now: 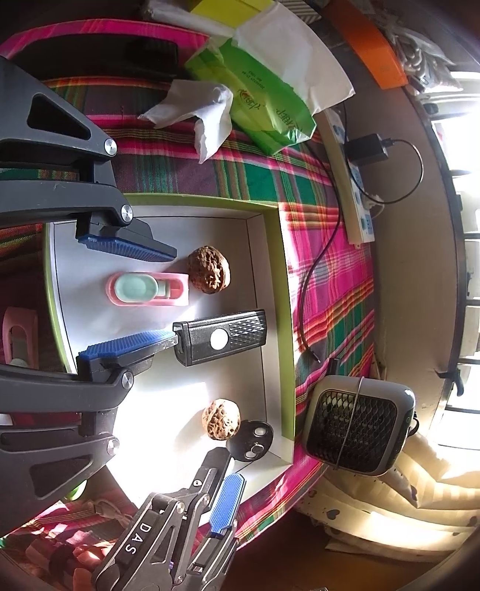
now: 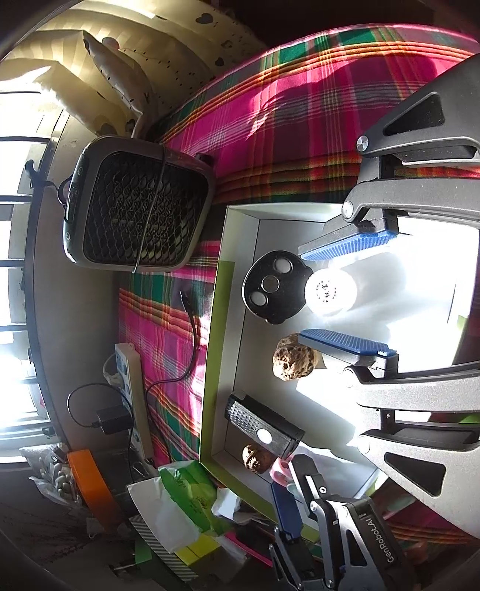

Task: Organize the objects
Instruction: 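Withdraw both open grippers from the box toward the table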

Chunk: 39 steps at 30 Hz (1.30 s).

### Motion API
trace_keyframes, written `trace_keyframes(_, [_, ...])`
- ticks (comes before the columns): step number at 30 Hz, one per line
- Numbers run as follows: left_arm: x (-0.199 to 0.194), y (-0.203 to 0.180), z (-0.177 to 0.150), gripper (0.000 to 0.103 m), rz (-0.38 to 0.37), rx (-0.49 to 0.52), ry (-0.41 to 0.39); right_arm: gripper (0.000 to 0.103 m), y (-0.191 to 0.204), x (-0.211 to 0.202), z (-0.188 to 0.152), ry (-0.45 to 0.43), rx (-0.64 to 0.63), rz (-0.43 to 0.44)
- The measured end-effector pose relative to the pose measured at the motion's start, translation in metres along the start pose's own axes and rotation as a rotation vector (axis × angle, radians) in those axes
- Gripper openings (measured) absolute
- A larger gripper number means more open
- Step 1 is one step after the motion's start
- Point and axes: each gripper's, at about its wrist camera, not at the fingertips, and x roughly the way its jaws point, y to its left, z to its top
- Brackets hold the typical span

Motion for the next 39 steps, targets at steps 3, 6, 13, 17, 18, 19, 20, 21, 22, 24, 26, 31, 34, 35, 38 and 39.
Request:
trace_keyframes(3, [-0.006, 0.000, -0.002, 0.037, -0.002, 0.000, -0.011, 0.040, 0.002, -0.005, -0.002, -0.008, 0.002, 0.000])
trace_keyframes(6, [-0.013, 0.000, -0.004, 0.037, -0.001, -0.002, -0.023, 0.040, 0.004, -0.011, -0.004, -0.018, 0.007, -0.001])
trace_keyframes(13, [-0.031, -0.001, -0.014, 0.037, -0.001, -0.006, -0.035, 0.040, 0.010, -0.027, -0.009, -0.042, 0.020, 0.009])
trace_keyframes(17, [-0.044, -0.004, -0.019, 0.037, -0.014, -0.007, -0.056, 0.041, 0.014, -0.036, -0.016, -0.052, 0.032, 0.020])
trace_keyframes(18, [-0.047, -0.004, -0.020, 0.037, -0.016, -0.004, -0.061, 0.041, 0.014, -0.038, -0.017, -0.055, 0.036, 0.024])
trace_keyframes(19, [-0.050, -0.005, -0.022, 0.037, -0.019, -0.004, -0.065, 0.041, 0.015, -0.040, -0.019, -0.058, 0.038, 0.028])
trace_keyframes(20, [-0.053, -0.005, -0.023, 0.037, -0.021, -0.006, -0.068, 0.041, 0.016, -0.043, -0.021, -0.060, 0.038, 0.031])
trace_keyframes(21, [-0.055, -0.005, -0.025, 0.037, -0.023, -0.006, -0.072, 0.041, 0.017, -0.045, -0.023, -0.063, 0.036, 0.030])
trace_keyframes(22, [-0.057, -0.005, -0.026, 0.037, -0.023, -0.007, -0.075, 0.041, 0.017, -0.048, -0.024, -0.067, 0.034, 0.027])
trace_keyframes(24, [-0.062, -0.006, -0.029, 0.037, -0.018, -0.001, -0.086, 0.041, 0.018, -0.053, -0.028, -0.076, 0.036, 0.027])
trace_keyframes(26, [-0.066, -0.006, -0.033, 0.038, -0.015, -0.001, -0.090, 0.041, 0.019, -0.059, -0.032, -0.082, 0.043, 0.033])
trace_keyframes(31, [-0.076, -0.009, -0.044, 0.038, -0.020, 0.003, -0.104, 0.044, 0.024, -0.071, -0.043, -0.098, 0.037, 0.037])
trace_keyframes(34, [-0.081, -0.008, -0.051, 0.038, -0.037, -0.010, -0.109, 0.045, 0.027, -0.078, -0.050, -0.105, 0.033, 0.045])
trace_keyframes(35, [-0.082, -0.007, -0.053, 0.038, -0.035, -0.013, -0.108, 0.045, 0.028, -0.079, -0.051, -0.106, 0.031, 0.044])
trace_keyframes(38, [-0.085, -0.006, -0.062, 0.038, -0.043, -0.024, -0.102, 0.045, 0.029, -0.084, -0.057, -0.108, 0.032, 0.047])
trace_keyframes(39, [-0.085, -0.005, -0.065, 0.038, -0.048, -0.027, -0.100, 0.045, 0.030, -0.085, -0.059, -0.109, 0.033, 0.051])
